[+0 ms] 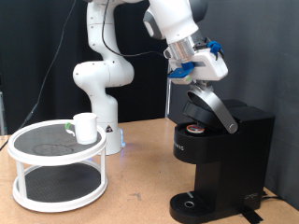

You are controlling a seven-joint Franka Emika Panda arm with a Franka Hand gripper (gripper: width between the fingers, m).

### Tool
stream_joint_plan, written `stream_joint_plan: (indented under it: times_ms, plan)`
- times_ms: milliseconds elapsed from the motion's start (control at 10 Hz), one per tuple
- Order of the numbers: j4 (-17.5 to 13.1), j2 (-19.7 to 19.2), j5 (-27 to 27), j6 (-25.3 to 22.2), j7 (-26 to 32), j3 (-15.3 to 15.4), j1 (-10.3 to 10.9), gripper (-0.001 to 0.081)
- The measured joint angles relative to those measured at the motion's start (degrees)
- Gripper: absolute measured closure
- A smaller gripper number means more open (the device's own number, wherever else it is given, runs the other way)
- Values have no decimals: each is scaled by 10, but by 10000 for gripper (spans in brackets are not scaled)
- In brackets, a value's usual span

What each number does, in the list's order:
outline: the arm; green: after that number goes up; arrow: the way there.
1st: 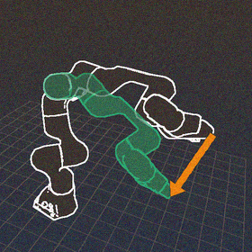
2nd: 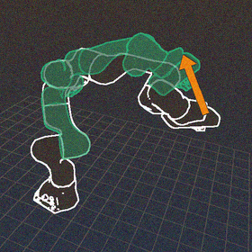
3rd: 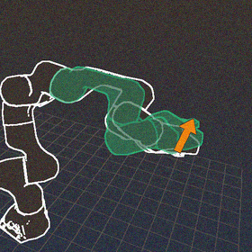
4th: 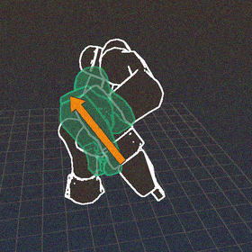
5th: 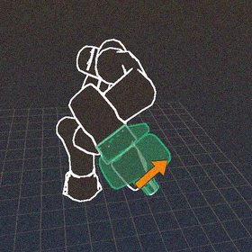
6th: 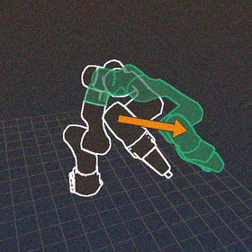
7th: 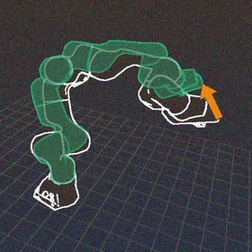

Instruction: Make a cup of coffee with the keurig machine

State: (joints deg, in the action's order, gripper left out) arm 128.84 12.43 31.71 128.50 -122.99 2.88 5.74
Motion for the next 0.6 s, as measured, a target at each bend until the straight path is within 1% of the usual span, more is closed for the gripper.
stream_joint_plan:
  times_ms: [300,600]
  plan:
    - [34,20,3,49,13,0,0,806]
    - [59,35,4,78,23,-1,0,806]
